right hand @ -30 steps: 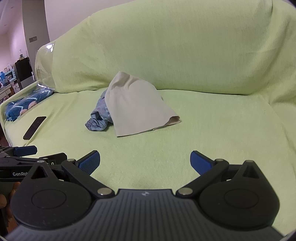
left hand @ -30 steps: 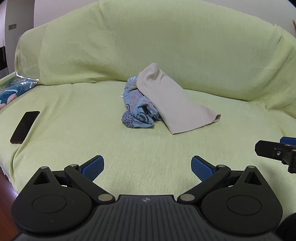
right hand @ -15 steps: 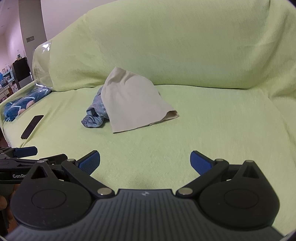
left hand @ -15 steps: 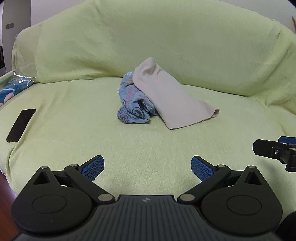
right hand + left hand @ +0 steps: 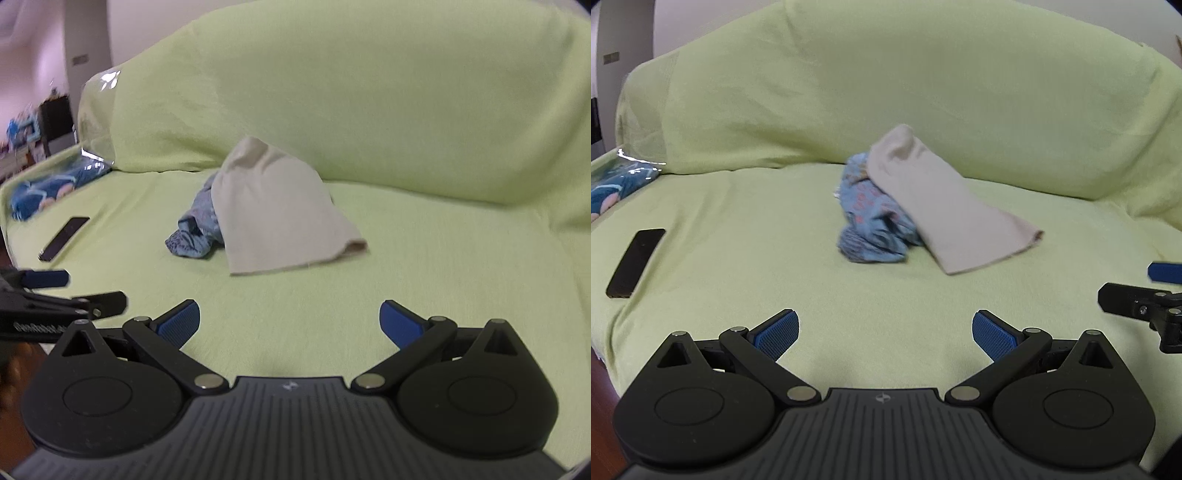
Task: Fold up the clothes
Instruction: 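Close the right gripper on the beige shirt's edge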
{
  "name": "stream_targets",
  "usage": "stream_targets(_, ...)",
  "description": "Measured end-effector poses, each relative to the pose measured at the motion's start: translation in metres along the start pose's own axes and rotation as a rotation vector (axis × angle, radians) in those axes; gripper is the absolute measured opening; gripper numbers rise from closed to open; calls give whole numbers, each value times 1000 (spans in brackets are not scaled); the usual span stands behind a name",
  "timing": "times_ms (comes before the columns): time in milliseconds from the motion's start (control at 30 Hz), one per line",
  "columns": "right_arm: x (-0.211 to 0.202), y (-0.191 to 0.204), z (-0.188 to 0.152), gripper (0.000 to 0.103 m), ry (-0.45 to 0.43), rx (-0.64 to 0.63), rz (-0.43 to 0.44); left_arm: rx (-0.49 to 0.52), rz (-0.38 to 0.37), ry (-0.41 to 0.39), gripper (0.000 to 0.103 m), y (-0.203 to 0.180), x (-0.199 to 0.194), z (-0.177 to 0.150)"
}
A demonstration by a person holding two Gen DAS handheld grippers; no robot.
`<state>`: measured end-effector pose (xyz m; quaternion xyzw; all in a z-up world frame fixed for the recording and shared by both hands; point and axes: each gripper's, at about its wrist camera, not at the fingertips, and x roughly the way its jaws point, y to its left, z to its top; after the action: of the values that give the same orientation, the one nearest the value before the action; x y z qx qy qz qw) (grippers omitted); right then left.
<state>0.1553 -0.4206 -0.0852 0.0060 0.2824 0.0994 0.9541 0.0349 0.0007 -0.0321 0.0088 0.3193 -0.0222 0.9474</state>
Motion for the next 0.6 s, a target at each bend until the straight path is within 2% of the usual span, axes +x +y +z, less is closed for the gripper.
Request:
stream_targets(200,55,20,20,102,-3,-153,28,-99,-41,-21,103,32,19,6)
stream_targets(300,86,33,28,89,4,-234,54,-138,-57,-22,103,42,32,8)
stream_targets(467,136,60,33,73,21,-360,70,-102,-26,-49,103,45,53,9)
stream_targets(600,168,74,33,50,45,-409,50,-60,-18,-88,103,42,66,6)
